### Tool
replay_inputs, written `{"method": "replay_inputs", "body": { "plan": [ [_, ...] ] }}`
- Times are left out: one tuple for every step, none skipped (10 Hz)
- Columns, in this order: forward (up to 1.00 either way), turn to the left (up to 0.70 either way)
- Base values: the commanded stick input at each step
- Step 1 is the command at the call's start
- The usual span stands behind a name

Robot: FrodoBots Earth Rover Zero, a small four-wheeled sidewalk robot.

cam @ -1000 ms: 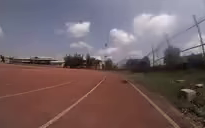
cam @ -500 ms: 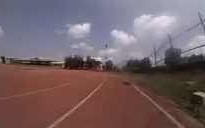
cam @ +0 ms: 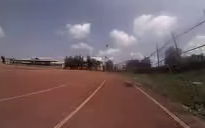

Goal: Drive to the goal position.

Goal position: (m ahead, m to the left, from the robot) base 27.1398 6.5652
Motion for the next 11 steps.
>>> {"method": "replay_inputs", "body": {
  "plan": [
    [0.70,0.00],
    [0.70,0.00],
    [0.70,0.00],
    [0.70,0.00],
    [0.70,0.00],
    [0.70,0.00],
    [0.70,0.00],
    [0.70,0.00],
    [0.70,0.00],
    [0.70,0.00],
    [0.70,0.00]
  ]
}}
